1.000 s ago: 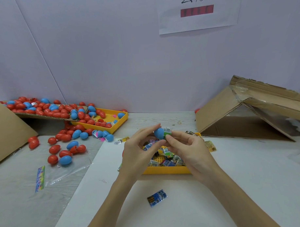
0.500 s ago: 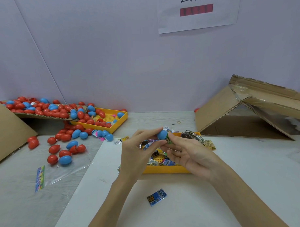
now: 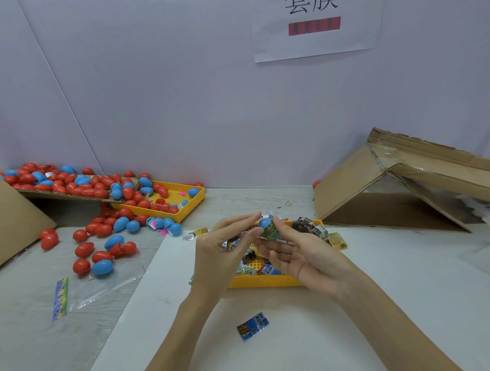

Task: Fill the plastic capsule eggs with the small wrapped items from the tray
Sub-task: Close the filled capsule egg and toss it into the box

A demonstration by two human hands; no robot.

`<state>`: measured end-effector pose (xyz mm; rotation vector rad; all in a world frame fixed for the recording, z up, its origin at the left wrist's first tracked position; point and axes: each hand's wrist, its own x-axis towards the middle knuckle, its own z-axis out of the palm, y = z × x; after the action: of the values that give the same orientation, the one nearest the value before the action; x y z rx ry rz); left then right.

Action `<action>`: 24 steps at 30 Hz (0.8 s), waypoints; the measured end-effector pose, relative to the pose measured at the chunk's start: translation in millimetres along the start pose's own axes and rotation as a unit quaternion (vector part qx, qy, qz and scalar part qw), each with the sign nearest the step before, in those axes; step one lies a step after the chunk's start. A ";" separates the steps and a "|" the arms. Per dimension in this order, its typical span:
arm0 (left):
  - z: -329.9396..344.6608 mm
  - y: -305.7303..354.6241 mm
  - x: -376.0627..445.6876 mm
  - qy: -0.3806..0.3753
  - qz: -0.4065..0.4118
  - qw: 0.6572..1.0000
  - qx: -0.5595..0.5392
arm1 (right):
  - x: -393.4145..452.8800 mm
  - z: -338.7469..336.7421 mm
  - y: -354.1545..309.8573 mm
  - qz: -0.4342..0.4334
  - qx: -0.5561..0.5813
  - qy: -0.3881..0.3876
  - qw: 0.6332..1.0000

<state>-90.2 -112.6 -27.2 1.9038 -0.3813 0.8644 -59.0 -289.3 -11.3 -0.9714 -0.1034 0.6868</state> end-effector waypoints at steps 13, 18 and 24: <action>-1.2 -8.4 -1.1 0.063 -0.117 0.989 0.063 | 1.7 -42.7 -114.3 -0.198 0.143 0.067 0.967; -4.8 -22.7 0.2 0.093 -0.155 0.977 0.116 | 20.2 -38.7 -38.0 -0.147 -0.019 0.079 0.986; -32.9 -58.0 9.8 0.153 -0.329 0.915 0.178 | 23.9 -23.6 -7.0 -0.153 -0.179 0.077 0.969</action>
<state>-62.3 -55.3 -48.9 1.9792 0.6234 0.7742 -27.9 -295.2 -24.5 -1.3188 -0.2419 0.3095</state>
